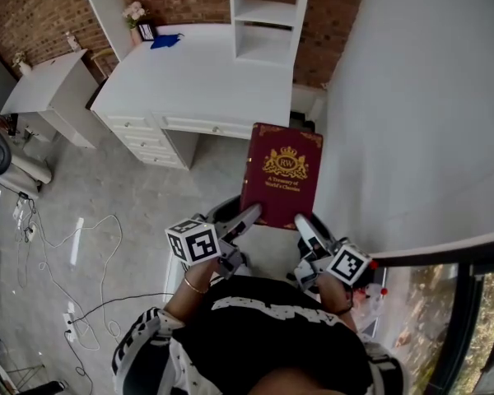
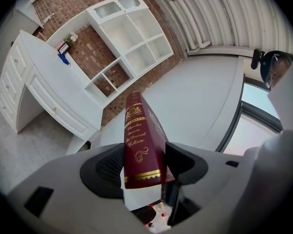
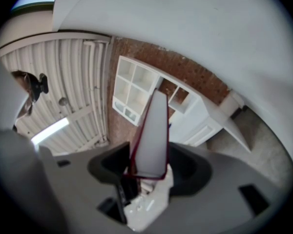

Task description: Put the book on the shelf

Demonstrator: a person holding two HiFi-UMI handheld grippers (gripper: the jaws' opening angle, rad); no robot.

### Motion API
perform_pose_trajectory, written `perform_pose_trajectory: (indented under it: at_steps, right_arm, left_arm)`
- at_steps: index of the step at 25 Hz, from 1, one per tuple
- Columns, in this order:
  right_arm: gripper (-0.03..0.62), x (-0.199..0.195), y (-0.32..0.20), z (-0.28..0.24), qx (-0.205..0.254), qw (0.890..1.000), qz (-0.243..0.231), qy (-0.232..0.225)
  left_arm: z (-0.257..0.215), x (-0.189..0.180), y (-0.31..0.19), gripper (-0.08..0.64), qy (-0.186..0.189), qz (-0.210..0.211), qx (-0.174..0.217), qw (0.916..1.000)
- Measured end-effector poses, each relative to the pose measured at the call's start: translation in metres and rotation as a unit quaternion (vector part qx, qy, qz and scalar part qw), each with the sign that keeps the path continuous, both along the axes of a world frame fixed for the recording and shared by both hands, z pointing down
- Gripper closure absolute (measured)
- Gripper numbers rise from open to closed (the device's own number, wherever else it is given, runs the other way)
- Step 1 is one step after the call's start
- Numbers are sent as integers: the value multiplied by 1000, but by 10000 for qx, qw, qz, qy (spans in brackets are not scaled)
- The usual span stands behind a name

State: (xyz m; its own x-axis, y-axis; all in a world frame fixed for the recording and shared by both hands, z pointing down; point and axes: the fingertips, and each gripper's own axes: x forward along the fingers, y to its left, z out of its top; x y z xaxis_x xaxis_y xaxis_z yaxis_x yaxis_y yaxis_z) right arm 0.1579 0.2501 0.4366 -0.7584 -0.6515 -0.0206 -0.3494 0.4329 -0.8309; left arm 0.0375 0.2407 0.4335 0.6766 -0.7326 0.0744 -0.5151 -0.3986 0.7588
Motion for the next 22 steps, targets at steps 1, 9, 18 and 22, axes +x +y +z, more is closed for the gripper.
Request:
perform_pose_trajectory:
  at_steps: [1, 9, 18, 22]
  right_arm:
    - [328, 0, 0, 0, -7, 10000, 33, 7]
    - [327, 0, 0, 3, 31, 9998, 172, 93]
    - [327, -1, -2, 4, 101, 9997, 175, 102]
    - [328, 2, 0, 3, 91, 9998, 139, 107]
  left_arm:
    - [0, 0, 0, 279, 12, 23, 1, 10000]
    - [4, -1, -4, 279, 72, 136, 48, 9999]
    - [6, -1, -5, 279, 89, 134, 77, 9998]
    - [5, 2, -3, 279, 71, 138, 108, 9998]
